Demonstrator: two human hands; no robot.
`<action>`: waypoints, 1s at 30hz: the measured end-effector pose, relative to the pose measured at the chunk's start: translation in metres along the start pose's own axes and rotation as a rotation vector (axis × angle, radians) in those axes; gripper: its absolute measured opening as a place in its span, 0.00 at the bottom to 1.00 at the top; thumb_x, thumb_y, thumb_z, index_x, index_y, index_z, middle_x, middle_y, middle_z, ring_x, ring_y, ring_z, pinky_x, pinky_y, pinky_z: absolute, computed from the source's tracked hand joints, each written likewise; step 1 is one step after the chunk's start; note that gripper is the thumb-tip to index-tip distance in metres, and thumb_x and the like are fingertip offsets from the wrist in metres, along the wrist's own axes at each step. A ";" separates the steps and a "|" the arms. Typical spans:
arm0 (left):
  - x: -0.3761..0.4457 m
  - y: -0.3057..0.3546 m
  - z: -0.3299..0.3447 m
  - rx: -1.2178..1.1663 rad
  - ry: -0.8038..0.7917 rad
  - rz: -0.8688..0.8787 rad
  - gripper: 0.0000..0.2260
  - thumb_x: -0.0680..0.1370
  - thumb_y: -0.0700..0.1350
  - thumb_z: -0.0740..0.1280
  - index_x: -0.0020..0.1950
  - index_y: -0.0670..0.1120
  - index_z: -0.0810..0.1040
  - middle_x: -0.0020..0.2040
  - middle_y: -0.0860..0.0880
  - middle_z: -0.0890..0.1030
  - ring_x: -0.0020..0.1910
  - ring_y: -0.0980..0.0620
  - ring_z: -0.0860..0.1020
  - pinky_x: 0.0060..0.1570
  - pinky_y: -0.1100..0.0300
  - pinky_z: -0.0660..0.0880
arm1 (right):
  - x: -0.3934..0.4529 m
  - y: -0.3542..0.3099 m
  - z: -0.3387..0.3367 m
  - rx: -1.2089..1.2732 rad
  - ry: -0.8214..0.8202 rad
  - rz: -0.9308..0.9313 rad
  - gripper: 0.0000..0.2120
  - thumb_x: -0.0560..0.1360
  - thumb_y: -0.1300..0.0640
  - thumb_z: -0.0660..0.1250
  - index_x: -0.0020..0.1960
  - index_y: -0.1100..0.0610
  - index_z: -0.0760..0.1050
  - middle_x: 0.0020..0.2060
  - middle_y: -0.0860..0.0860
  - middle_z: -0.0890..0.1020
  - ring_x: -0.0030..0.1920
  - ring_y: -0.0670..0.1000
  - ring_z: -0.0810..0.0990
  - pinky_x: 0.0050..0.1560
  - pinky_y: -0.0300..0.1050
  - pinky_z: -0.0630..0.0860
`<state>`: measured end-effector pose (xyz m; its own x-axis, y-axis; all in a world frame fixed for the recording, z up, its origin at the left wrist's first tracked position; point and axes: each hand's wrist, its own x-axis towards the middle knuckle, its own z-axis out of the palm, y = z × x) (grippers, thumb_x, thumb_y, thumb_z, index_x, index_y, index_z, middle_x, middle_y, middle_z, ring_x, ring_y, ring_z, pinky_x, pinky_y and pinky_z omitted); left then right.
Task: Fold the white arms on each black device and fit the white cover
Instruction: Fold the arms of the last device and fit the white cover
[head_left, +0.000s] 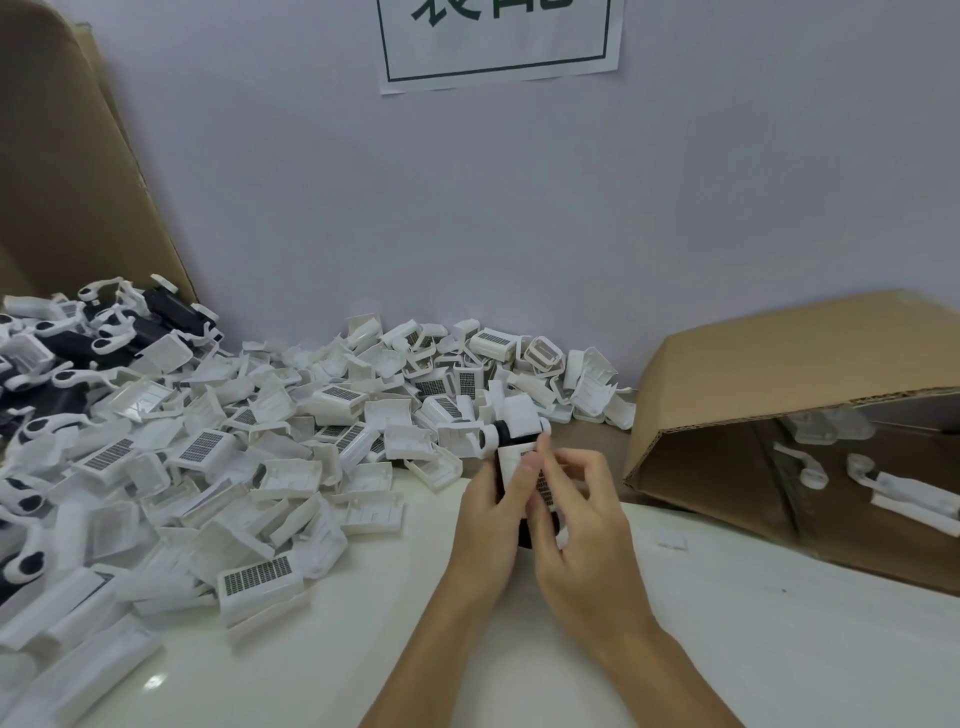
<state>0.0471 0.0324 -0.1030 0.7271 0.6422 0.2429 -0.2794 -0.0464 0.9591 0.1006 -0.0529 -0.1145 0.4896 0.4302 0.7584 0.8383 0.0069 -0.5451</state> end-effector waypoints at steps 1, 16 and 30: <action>0.001 0.000 0.000 0.024 0.006 0.002 0.13 0.78 0.55 0.65 0.57 0.50 0.81 0.49 0.49 0.86 0.48 0.53 0.85 0.45 0.64 0.79 | 0.000 0.000 0.000 0.056 -0.004 0.037 0.22 0.79 0.57 0.62 0.73 0.57 0.71 0.57 0.45 0.73 0.55 0.41 0.76 0.52 0.30 0.73; -0.002 0.012 0.013 -0.040 -0.106 -0.138 0.18 0.73 0.58 0.63 0.46 0.46 0.85 0.42 0.47 0.86 0.42 0.52 0.85 0.39 0.63 0.79 | 0.018 0.000 -0.017 0.861 -0.060 0.791 0.20 0.74 0.41 0.64 0.51 0.54 0.85 0.45 0.58 0.86 0.47 0.57 0.86 0.41 0.50 0.82; 0.002 0.013 0.020 -0.035 0.028 -0.119 0.21 0.70 0.64 0.63 0.41 0.50 0.87 0.41 0.45 0.87 0.41 0.50 0.86 0.35 0.63 0.79 | 0.036 -0.011 -0.029 0.768 -0.137 0.749 0.21 0.69 0.39 0.68 0.45 0.57 0.86 0.40 0.57 0.87 0.42 0.53 0.87 0.36 0.40 0.80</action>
<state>0.0578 0.0176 -0.0870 0.7389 0.6624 0.1235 -0.2148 0.0579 0.9749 0.1163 -0.0635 -0.0708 0.7441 0.6575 0.1187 -0.0608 0.2436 -0.9680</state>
